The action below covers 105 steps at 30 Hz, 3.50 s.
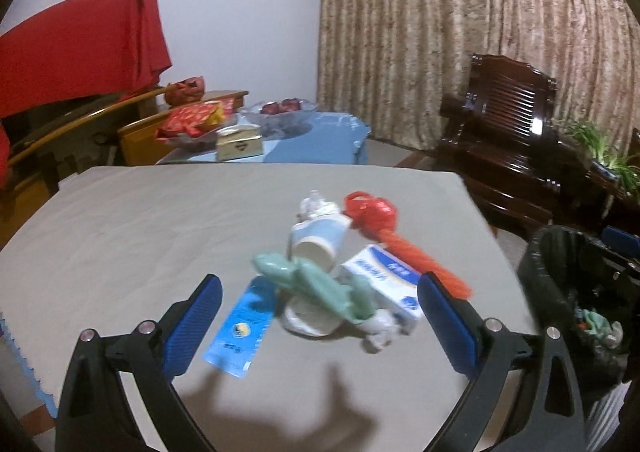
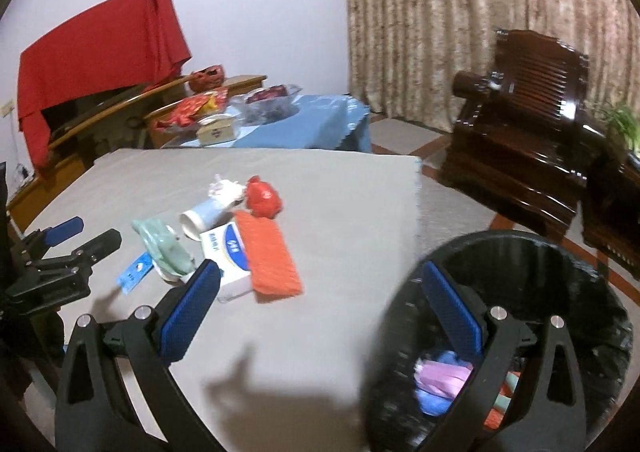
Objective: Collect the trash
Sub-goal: 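Move both tools back over the remaining trash on the table, then grasp the green rubber glove with the left tool while the right tool grasps the orange foam sleeve, then lift the green glove and orange foam sleeve and carry them over the bin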
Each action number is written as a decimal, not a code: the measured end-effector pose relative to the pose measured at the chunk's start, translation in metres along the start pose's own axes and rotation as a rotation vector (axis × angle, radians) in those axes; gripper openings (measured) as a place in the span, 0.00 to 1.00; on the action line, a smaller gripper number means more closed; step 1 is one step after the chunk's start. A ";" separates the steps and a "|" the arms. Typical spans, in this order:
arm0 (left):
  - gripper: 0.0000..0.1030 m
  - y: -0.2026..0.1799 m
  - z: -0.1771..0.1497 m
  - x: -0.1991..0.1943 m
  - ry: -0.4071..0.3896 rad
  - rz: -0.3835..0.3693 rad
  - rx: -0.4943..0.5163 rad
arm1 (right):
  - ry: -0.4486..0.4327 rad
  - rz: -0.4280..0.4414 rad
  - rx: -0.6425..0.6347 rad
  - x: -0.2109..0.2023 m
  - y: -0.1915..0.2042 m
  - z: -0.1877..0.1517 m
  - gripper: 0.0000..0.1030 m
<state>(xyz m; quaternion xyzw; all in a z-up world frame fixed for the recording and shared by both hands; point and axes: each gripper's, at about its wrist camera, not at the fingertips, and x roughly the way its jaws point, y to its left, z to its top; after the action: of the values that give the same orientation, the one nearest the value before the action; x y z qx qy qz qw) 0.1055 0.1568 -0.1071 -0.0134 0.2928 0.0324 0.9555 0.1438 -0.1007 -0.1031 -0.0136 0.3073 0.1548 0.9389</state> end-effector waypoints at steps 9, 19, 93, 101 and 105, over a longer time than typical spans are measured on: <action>0.93 0.025 -0.008 0.018 0.040 0.039 -0.027 | 0.075 0.062 -0.050 0.065 0.037 0.003 0.95; 0.90 0.020 -0.013 0.037 0.077 0.023 -0.019 | 0.186 0.033 -0.039 0.125 0.028 -0.011 0.77; 0.36 -0.028 -0.039 0.056 0.204 -0.136 -0.031 | 0.291 0.079 -0.008 0.098 0.025 -0.039 0.19; 0.20 -0.032 -0.038 0.055 0.204 -0.144 -0.032 | 0.286 0.096 -0.025 0.093 0.027 -0.033 0.11; 0.16 -0.041 -0.034 0.040 0.165 -0.138 -0.017 | 0.250 0.101 -0.019 0.078 0.026 -0.028 0.11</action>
<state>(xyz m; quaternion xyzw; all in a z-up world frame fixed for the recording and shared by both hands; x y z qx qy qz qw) 0.1222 0.1170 -0.1573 -0.0445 0.3687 -0.0321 0.9279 0.1798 -0.0577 -0.1694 -0.0264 0.4207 0.2020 0.8841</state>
